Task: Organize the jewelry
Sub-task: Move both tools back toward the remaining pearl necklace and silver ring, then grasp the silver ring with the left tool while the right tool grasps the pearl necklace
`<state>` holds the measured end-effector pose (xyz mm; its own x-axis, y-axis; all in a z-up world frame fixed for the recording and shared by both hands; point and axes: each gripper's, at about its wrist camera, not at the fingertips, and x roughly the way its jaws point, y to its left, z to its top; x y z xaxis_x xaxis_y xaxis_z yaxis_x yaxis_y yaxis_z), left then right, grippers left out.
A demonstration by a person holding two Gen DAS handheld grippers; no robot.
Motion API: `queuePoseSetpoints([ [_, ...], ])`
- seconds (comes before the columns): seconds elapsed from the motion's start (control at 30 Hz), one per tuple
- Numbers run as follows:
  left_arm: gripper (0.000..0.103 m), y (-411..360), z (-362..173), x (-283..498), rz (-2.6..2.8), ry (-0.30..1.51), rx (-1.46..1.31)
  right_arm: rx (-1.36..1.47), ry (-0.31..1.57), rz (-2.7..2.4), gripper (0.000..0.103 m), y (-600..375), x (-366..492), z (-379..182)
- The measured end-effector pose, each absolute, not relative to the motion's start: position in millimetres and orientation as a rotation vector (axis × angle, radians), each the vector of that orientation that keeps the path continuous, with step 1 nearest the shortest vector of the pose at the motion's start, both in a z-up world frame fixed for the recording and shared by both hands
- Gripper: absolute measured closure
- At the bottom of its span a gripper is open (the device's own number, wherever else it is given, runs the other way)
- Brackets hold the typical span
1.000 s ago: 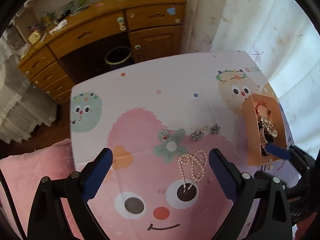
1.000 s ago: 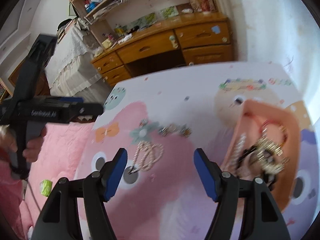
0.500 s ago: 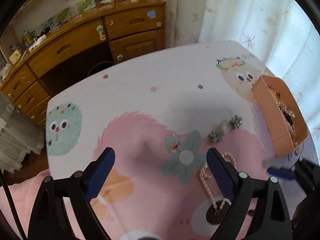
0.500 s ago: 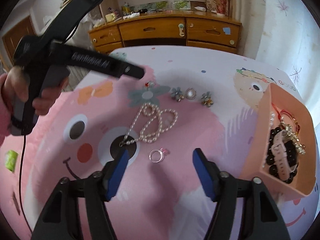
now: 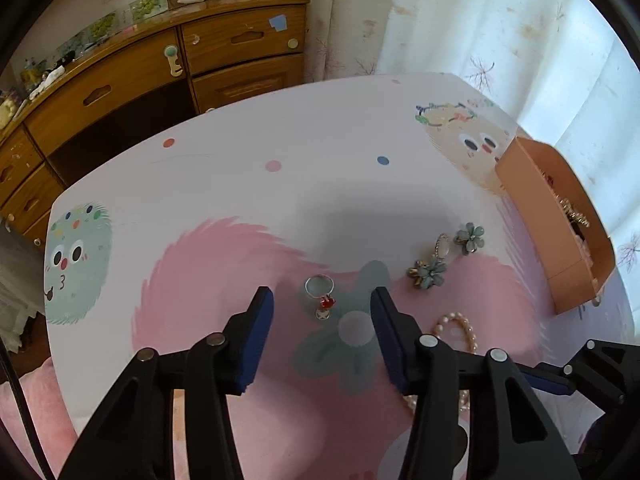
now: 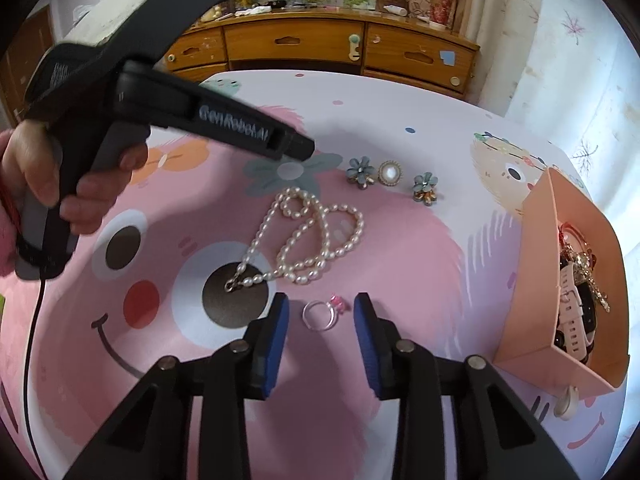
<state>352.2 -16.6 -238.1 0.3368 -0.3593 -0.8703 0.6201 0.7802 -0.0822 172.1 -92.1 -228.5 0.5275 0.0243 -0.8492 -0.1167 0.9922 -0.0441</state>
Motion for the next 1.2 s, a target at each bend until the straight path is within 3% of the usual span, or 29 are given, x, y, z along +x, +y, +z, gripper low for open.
queuePoseSetpoints([
  [0.1,0.073,-20,-241,351,-0.641,1.052,0.299,-0.095,1.014,0.072,0.082,-94,175,-228],
  [0.27,0.090,-24,-242,350,-0.622,1.041,0.330,-0.076,1.023,0.064,0.082,-95,176,-227],
  [0.47,0.097,-19,-242,353,-0.613,1.046,0.303,-0.072,1.039,0.075,0.082,-96,178,-228],
  [0.87,0.097,-20,-220,343,-0.613,1.001,0.297,-0.027,1.019,0.076,0.082,-108,178,-212],
  [1.2,0.097,-32,-168,323,-0.630,0.944,0.239,0.024,0.921,0.078,0.082,-131,172,-171],
])
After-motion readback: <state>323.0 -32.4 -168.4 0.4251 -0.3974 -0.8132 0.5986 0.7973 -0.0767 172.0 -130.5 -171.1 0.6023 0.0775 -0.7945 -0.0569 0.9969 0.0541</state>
